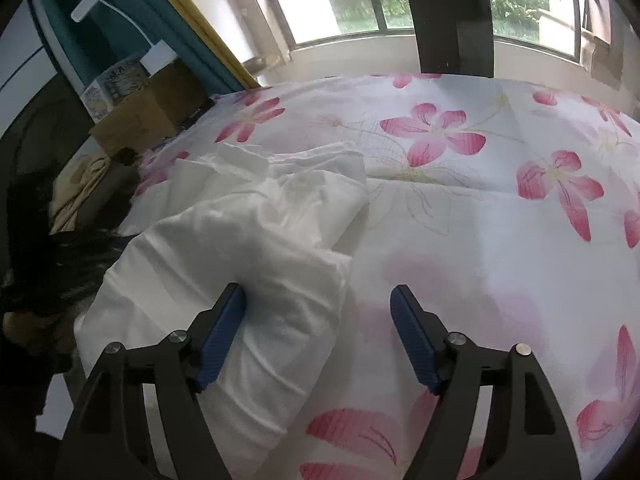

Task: Fold large clothes

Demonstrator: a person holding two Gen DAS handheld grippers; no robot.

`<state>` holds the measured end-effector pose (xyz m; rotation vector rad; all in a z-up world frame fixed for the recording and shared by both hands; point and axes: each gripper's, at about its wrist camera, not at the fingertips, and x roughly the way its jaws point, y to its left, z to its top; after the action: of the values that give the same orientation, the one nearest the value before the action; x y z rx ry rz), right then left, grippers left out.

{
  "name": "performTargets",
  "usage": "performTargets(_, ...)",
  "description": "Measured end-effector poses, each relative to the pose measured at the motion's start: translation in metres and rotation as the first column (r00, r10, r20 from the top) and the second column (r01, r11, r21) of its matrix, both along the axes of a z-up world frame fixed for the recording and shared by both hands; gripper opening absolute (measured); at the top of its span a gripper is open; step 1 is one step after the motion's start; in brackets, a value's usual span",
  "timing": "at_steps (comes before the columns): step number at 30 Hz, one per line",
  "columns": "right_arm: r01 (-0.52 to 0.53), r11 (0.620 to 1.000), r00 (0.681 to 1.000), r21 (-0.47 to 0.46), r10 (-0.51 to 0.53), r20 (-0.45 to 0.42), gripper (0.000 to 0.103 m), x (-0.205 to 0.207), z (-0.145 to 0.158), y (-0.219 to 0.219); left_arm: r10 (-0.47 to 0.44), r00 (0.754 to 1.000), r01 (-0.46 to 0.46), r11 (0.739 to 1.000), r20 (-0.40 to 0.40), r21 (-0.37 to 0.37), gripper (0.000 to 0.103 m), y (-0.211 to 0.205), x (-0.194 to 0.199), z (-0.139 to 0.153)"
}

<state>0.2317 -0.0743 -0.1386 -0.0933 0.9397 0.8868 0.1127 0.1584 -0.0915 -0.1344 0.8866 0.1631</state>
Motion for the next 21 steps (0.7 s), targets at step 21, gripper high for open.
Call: performTargets(21,0.053,0.989,0.953,-0.135,-0.010,0.304,0.082,-0.044,0.010,0.041,0.123,0.992,-0.122,0.983,-0.004,-0.136,0.045,0.017,-0.055,-0.010)
